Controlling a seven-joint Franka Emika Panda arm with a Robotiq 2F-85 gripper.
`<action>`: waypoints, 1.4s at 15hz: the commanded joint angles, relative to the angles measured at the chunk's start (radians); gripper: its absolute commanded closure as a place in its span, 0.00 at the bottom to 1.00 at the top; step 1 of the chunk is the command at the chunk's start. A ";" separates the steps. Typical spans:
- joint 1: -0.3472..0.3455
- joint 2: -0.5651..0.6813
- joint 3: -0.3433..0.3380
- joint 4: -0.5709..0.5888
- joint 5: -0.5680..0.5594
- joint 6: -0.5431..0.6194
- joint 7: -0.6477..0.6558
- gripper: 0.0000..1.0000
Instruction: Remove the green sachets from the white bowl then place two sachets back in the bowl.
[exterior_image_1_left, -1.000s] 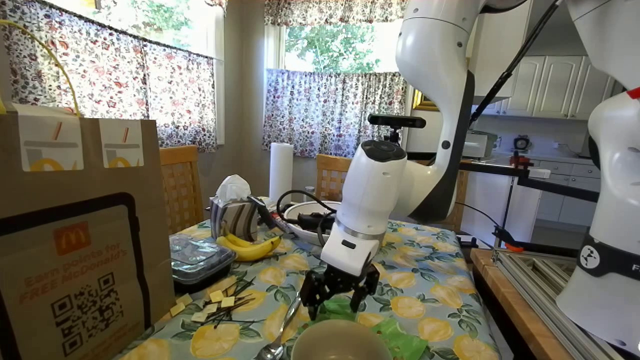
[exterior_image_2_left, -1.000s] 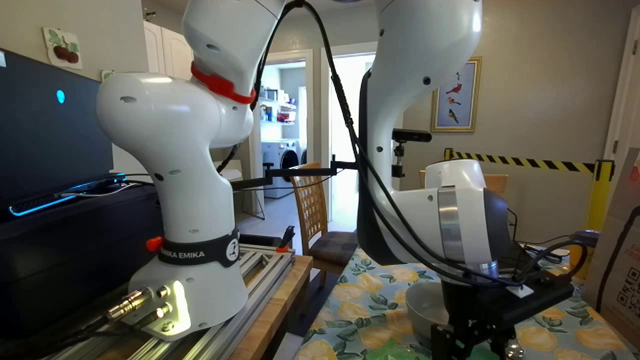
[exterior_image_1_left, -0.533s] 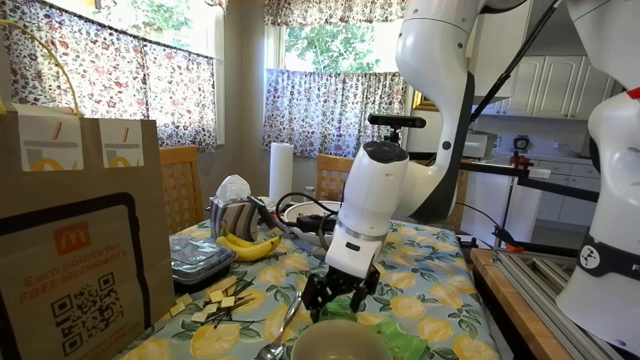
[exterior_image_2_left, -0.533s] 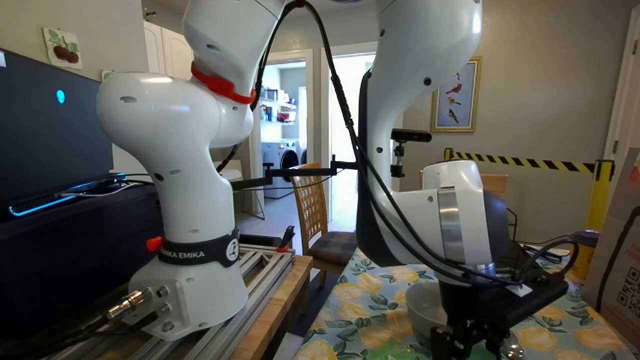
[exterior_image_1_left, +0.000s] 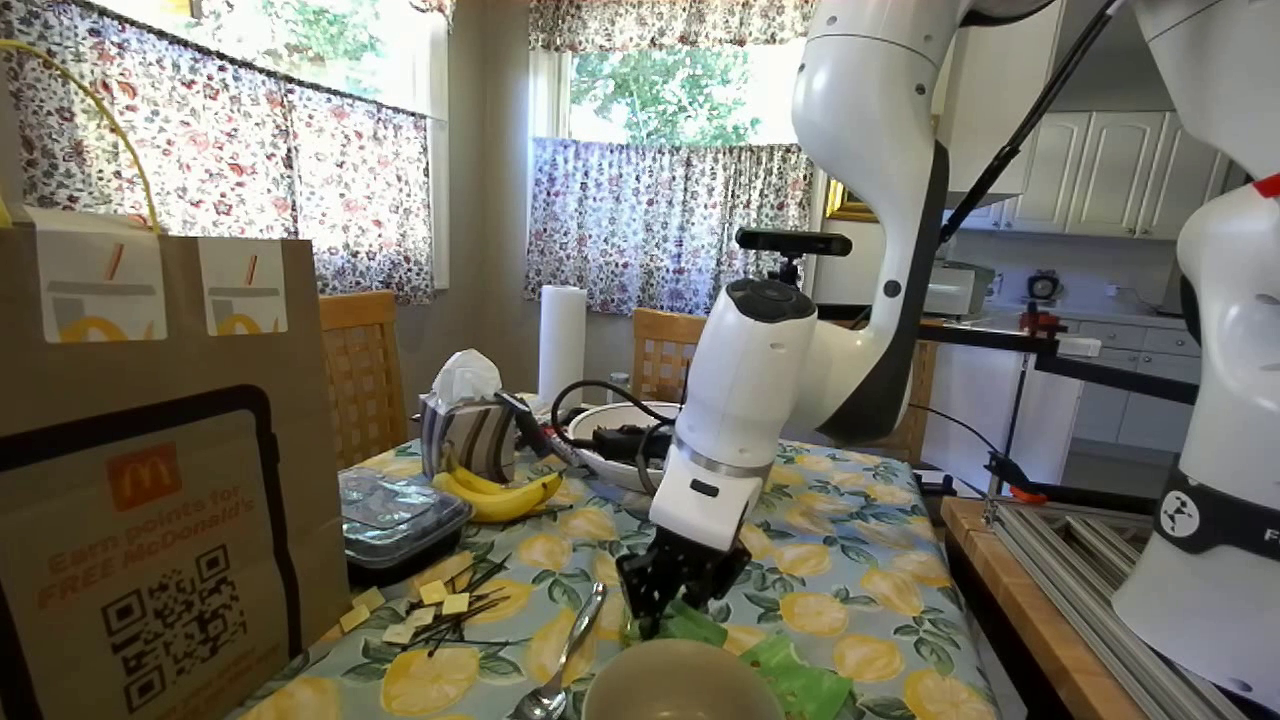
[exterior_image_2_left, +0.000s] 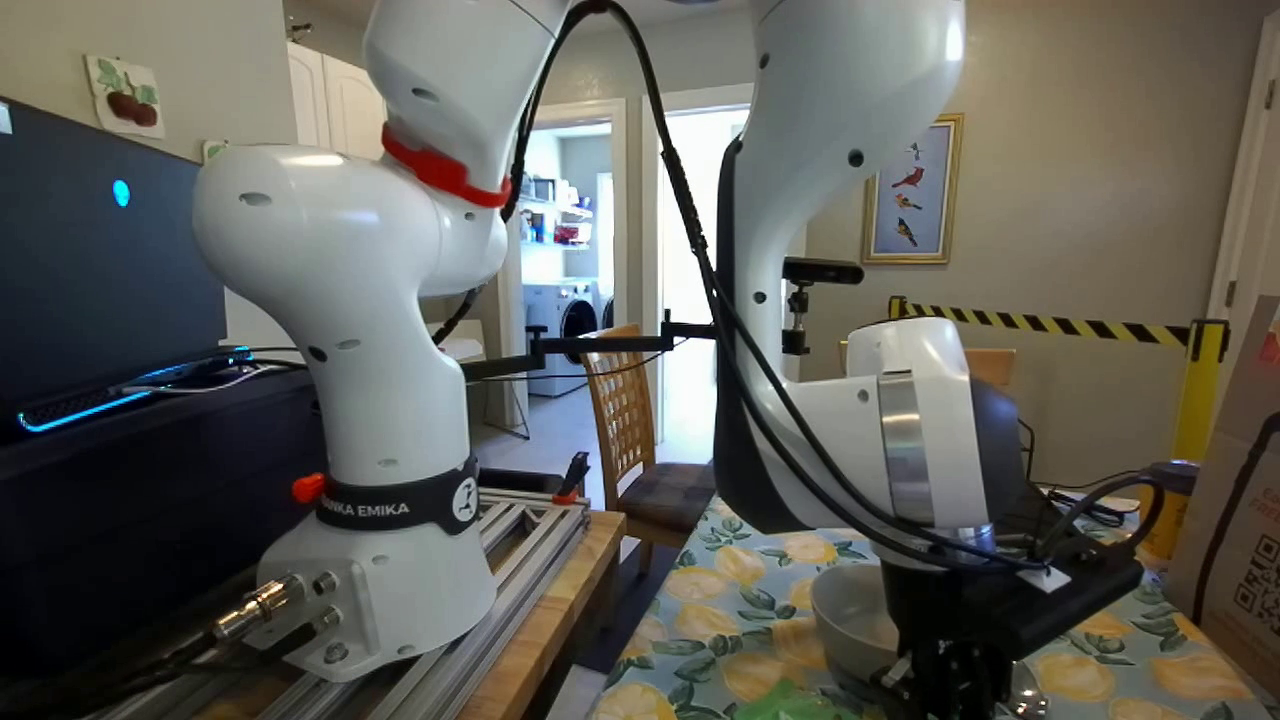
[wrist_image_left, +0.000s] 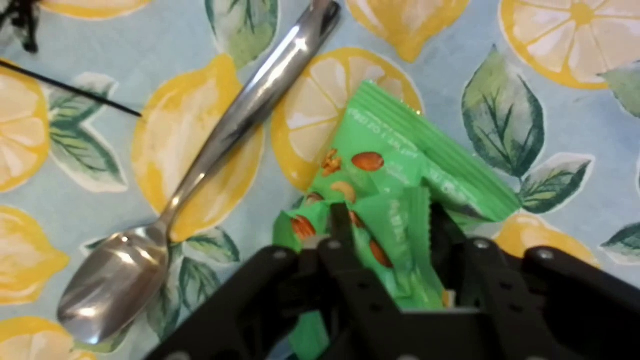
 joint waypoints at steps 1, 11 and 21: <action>-0.021 0.034 0.001 0.016 0.020 0.018 -0.044 0.90; -0.008 -0.200 -0.030 -0.131 0.005 -0.011 0.172 0.97; 0.057 -0.398 0.070 -0.235 0.112 -0.151 0.270 0.97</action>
